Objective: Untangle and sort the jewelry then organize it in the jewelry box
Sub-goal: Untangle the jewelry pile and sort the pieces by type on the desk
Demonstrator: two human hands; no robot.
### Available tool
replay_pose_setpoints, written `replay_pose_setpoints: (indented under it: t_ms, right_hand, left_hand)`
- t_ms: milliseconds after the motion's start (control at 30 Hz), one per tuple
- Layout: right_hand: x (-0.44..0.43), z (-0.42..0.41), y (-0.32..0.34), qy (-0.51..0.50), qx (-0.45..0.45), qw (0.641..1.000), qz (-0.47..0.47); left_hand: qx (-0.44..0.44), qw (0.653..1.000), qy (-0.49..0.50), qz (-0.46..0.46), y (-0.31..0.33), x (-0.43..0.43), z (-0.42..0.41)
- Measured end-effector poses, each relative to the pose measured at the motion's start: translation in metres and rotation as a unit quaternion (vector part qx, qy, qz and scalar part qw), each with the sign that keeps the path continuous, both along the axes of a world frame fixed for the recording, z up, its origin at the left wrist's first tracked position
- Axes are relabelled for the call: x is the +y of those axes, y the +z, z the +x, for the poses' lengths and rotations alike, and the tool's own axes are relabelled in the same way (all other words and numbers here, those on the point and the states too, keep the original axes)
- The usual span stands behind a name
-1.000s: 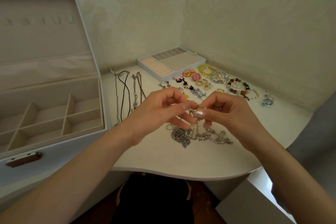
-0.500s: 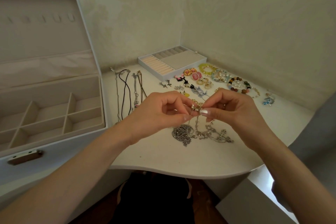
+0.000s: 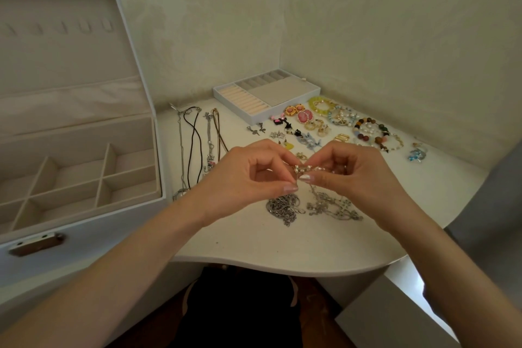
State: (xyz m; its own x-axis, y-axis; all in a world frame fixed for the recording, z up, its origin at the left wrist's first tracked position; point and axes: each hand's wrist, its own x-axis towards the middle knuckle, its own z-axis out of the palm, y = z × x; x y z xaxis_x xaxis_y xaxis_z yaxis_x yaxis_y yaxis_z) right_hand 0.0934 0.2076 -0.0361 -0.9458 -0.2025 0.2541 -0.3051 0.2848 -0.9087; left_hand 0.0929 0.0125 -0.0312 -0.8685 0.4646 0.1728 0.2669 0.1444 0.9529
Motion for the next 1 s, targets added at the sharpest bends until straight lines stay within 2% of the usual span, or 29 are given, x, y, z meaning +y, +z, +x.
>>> replay_pose_setpoints:
  t_ms: [100,200,333,633,900,1000]
  right_hand:
    - [0.0,0.0,-0.002,-0.016,0.035,0.999,0.03]
    - [-0.001,0.0,-0.003,-0.012,0.045,0.999,0.021]
    - [-0.003,0.001,-0.001,0.006,0.047,0.999,-0.022]
    - [-0.002,-0.002,-0.004,0.019,0.109,0.994,-0.024]
    - [-0.004,-0.006,0.006,-0.009,0.069,0.997,-0.016]
    - [-0.007,-0.006,0.015,-0.015,0.039,0.999,-0.01]
  left_hand:
    - [-0.009,1.0,0.017,0.014,0.001,0.002,0.0]
    - [-0.016,0.998,0.035,0.045,0.001,0.003,-0.002]
    - [-0.004,1.0,0.007,0.017,0.002,0.004,-0.002]
    - [-0.028,1.0,0.009,0.007,0.001,0.009,0.002]
    - [-0.065,0.997,-0.011,-0.035,0.002,0.011,-0.003]
    - [-0.032,0.997,-0.009,-0.066,0.001,0.011,-0.005]
